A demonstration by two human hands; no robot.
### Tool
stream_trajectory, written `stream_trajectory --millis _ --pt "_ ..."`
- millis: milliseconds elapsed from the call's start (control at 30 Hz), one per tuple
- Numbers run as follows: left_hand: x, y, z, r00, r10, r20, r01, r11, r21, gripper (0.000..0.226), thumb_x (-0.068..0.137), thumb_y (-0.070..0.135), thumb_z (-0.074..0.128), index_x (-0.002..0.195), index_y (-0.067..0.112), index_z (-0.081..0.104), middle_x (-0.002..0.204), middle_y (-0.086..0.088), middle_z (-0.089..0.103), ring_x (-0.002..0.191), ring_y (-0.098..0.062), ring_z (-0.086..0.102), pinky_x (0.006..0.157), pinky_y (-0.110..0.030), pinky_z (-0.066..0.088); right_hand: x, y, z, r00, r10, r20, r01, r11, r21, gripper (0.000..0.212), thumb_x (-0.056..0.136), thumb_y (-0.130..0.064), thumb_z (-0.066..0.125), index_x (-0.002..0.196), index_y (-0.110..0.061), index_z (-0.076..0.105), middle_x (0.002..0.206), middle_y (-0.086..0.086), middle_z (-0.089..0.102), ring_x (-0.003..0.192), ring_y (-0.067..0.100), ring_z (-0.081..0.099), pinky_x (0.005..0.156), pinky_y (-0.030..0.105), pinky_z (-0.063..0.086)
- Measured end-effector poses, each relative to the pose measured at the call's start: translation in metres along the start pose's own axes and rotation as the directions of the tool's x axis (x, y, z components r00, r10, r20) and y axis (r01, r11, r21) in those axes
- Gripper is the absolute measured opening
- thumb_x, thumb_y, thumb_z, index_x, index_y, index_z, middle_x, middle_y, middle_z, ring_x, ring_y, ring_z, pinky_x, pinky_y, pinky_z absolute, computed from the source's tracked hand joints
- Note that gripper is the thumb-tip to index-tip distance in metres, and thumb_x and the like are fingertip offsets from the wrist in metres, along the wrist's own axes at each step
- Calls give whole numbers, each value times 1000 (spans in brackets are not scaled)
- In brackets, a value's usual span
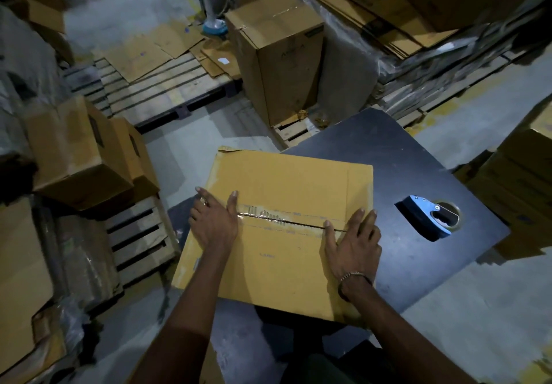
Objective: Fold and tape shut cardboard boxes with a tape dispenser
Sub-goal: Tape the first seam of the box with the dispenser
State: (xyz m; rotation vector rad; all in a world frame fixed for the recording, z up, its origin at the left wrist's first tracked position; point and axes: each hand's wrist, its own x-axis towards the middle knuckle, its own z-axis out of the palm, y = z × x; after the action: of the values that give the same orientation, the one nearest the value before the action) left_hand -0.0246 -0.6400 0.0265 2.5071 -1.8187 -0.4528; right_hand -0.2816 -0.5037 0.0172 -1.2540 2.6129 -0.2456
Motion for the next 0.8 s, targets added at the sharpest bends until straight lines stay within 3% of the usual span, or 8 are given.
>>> stream_trajectory --millis 100,200,267,433,533,600,700,800 --pt "14 -19 -10 1000 15 17 -12 992 -122 98 103 74 21 160 -5 26 142 -33 56 126 -48 58 98 -55 51 2 0 1 1000 -6 12 7 1000 -28 95 98 -78 22 163 -10 16 168 19 14 140 40 32 100 54 48" --pt "15 -51 -13 998 -50 43 59 962 -265 97 101 76 13 125 1 69 114 -27 71 107 -43 68 91 -48 53 7 4 2 999 -38 19 39 999 -36 95 97 -78 22 163 -9 17 167 21 16 138 41 34 97 55 48" --pt "7 -66 -11 990 -85 115 111 963 -244 106 97 83 8 117 4 75 115 -27 72 108 -42 66 95 -50 52 16 9 -1 996 -79 38 81 996 -43 94 98 -78 23 164 -11 16 167 18 15 140 38 32 100 54 47" --pt "-28 -71 -10 972 -126 200 165 967 -192 120 90 85 -9 141 2 62 141 -32 59 131 -47 56 110 -59 43 54 30 -15 976 -207 62 206 978 20 78 102 -69 25 164 -23 17 171 9 14 147 33 29 107 54 44" --pt "-64 -51 -9 991 -85 102 105 971 -214 100 93 85 11 167 17 18 153 -25 53 133 -49 56 106 -61 45 65 33 -21 970 -232 69 234 972 -22 88 96 -79 13 164 -24 16 172 8 11 152 33 25 112 55 37" --pt "-77 -43 -1 996 -54 73 69 973 -218 108 89 92 26 168 23 0 155 -22 52 131 -49 58 100 -59 49 57 21 -22 969 -233 79 240 967 -88 100 90 -89 13 165 -23 11 173 9 5 158 32 9 119 57 19" --pt "-76 -44 6 996 -62 64 75 971 -228 113 86 94 31 168 22 2 153 -22 54 128 -48 60 98 -58 50 22 -8 -10 892 -423 163 443 889 -119 101 91 -89 11 166 -22 0 174 7 -9 160 28 -9 123 57 4" --pt "-74 -47 7 997 -39 61 53 965 -256 101 95 84 31 168 21 3 155 -23 51 128 -49 59 99 -57 50 1 -11 8 828 -514 226 549 825 -134 90 99 -78 3 165 -17 -5 173 2 -14 159 21 -16 127 55 4"
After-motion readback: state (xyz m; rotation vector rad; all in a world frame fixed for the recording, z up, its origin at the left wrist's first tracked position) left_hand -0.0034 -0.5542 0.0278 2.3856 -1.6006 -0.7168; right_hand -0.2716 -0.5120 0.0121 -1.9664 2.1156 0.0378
